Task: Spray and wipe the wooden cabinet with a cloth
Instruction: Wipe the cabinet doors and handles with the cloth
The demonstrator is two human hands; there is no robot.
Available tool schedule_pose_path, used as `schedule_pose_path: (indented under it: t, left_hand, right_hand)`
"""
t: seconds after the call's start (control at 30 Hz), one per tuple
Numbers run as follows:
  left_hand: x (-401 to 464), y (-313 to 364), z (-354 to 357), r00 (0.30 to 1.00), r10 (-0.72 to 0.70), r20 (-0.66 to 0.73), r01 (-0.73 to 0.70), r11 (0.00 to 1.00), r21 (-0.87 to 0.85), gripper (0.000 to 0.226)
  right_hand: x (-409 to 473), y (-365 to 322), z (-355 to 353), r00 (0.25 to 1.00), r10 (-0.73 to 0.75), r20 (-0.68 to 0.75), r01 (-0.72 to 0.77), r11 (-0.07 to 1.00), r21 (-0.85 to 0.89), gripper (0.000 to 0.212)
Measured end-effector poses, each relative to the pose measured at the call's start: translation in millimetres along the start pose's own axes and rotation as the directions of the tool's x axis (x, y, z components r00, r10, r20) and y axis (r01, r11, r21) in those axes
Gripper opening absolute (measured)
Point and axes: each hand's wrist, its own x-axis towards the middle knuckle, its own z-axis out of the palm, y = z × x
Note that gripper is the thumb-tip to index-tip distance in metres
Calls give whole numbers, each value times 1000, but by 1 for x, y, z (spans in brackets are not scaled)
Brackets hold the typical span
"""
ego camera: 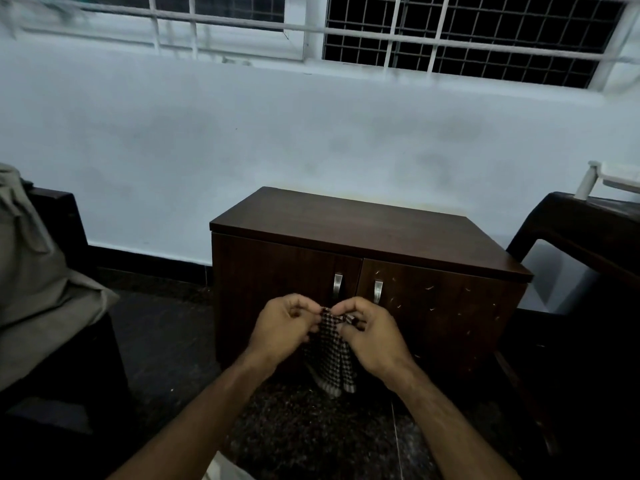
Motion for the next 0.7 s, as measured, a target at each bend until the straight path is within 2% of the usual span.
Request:
schedule_pose_path:
  t: [0.03,0.1,0.17,0.23,0.27,0.33,0.4,0.47,0.57,0.7]
  left_hand:
    - [3,-5,-2,996,61,-68,-51,988,144,15]
    - [10,-14,-5,979,172,-108,-119,915,384,29]
    - [15,-20,-8,982,185,-28,-152,875,461,53]
    - [24,-23,-9,976,213,54,-210,829,519,55]
    - [28,-23,-8,969,237,75,-241,821,519,47]
    - [33,-20,-3,966,247,71,-253,864,435,21]
    - [37,-13,2,961,273,36,-268,894,360,8]
    - [42,-6,7,960,281,-1,-268,920,286,8]
    - [53,-1,10,962,273,-9,-262,930,259,10]
    - [67,-2,10,962,268,-57,-250,943,219,13]
  right_hand:
    - [2,-1,0,1000,-10,-6,10,1000,1,31]
    - [7,-2,-3,999,-21,-26,22,999,33,36]
    - [12,-2,-10,999,-19,-51,21,999,37,38]
    - [18,1,-14,998,-2,-57,3,1000,31,38]
    - [20,3,-15,997,15,-69,-12,999,42,37]
    - [25,9,-15,991,42,-129,-32,996,79,34]
    - [30,14,-15,984,43,-172,-33,998,57,29]
    - [32,14,-11,991,35,-128,-32,999,27,26]
    - [37,14,-5,999,26,-36,-24,999,39,39]
    - [51,16,1,975,-10,-221,-6,997,-72,15]
